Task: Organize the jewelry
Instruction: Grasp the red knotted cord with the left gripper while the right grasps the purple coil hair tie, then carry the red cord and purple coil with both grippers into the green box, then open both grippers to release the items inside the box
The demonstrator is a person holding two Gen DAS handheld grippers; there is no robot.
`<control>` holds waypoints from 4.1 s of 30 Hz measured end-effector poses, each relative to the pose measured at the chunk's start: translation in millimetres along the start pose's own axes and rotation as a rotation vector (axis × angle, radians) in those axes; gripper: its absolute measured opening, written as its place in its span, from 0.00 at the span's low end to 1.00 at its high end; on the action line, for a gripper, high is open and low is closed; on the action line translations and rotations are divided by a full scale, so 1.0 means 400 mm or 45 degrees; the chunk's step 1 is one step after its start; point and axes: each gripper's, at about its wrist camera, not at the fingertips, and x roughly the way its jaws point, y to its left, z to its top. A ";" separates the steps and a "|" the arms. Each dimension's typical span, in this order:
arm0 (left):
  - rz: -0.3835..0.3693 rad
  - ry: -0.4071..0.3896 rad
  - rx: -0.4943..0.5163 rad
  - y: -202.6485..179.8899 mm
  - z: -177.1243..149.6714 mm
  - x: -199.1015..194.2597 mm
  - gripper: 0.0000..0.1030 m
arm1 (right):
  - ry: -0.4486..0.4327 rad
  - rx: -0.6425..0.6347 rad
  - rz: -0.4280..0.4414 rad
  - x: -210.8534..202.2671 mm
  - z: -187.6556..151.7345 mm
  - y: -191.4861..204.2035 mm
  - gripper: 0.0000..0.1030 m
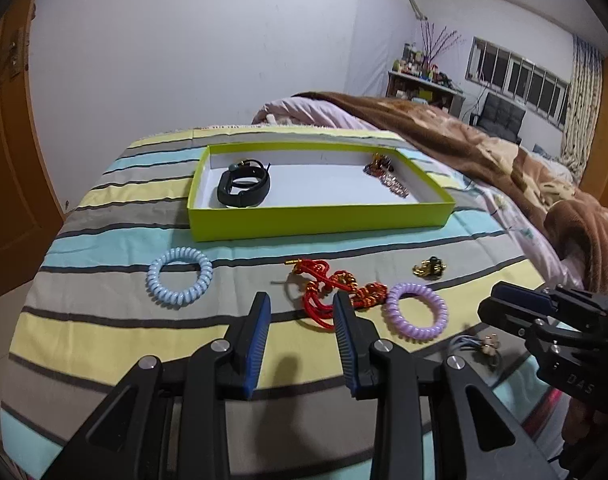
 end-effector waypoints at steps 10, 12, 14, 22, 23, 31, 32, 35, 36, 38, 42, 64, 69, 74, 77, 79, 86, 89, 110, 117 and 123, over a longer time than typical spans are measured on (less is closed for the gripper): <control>-0.063 0.071 -0.021 0.007 0.020 0.056 0.33 | 0.070 0.021 0.036 0.060 0.020 0.002 0.27; -0.052 0.095 -0.030 0.012 0.020 0.069 0.33 | 0.090 0.028 0.042 0.073 0.024 0.002 0.27; -0.051 0.112 -0.039 0.017 0.015 0.073 0.33 | 0.106 0.022 0.042 0.083 0.027 0.005 0.27; -0.017 0.166 -0.042 0.009 0.015 0.098 0.33 | 0.147 0.011 0.038 0.111 0.029 0.009 0.27; -0.007 0.168 -0.038 0.006 0.017 0.101 0.30 | 0.149 0.005 0.035 0.111 0.030 0.011 0.27; 0.026 0.140 -0.001 -0.003 0.014 0.090 0.09 | 0.152 -0.047 -0.010 0.114 0.031 0.013 0.09; 0.027 0.130 -0.009 0.004 0.014 0.082 0.09 | 0.149 -0.042 -0.006 0.113 0.030 0.011 0.09; 0.046 0.092 -0.018 0.021 0.017 0.055 0.09 | 0.130 -0.025 0.008 0.106 0.029 0.005 0.09; 0.052 0.080 -0.020 0.028 0.017 0.044 0.09 | 0.125 -0.022 0.010 0.103 0.030 0.005 0.09; 0.066 0.061 -0.031 0.040 0.020 0.028 0.09 | 0.108 -0.016 0.012 0.094 0.032 0.001 0.09; 0.068 0.029 -0.051 0.054 0.028 0.000 0.09 | 0.072 -0.010 0.009 0.072 0.041 -0.002 0.09; 0.027 -0.153 -0.059 0.035 0.067 -0.135 0.09 | -0.091 -0.037 -0.026 -0.072 0.079 0.030 0.09; 0.026 -0.172 -0.064 0.035 0.079 -0.140 0.09 | -0.111 -0.044 -0.037 -0.088 0.089 0.029 0.09; 0.025 -0.178 -0.054 0.030 0.089 -0.130 0.09 | -0.116 -0.044 -0.047 -0.084 0.102 0.020 0.09; 0.027 -0.179 -0.044 0.025 0.102 -0.117 0.09 | -0.117 -0.043 -0.052 -0.076 0.113 0.012 0.09; 0.028 -0.186 -0.039 0.024 0.113 -0.110 0.09 | -0.119 -0.046 -0.058 -0.069 0.123 0.007 0.09; 0.027 -0.204 -0.027 0.028 0.156 -0.080 0.09 | -0.136 -0.047 -0.073 -0.043 0.165 -0.016 0.09; 0.028 -0.203 -0.022 0.030 0.175 -0.058 0.09 | -0.139 -0.048 -0.083 -0.027 0.184 -0.026 0.09; 0.042 -0.119 -0.015 0.053 0.240 0.150 0.09 | -0.045 -0.018 -0.167 0.188 0.281 -0.125 0.09; 0.035 -0.049 -0.011 0.050 0.221 0.203 0.09 | 0.033 -0.009 -0.180 0.254 0.272 -0.148 0.09; 0.027 -0.021 -0.013 0.060 0.212 0.225 0.10 | 0.065 -0.008 -0.174 0.281 0.266 -0.151 0.09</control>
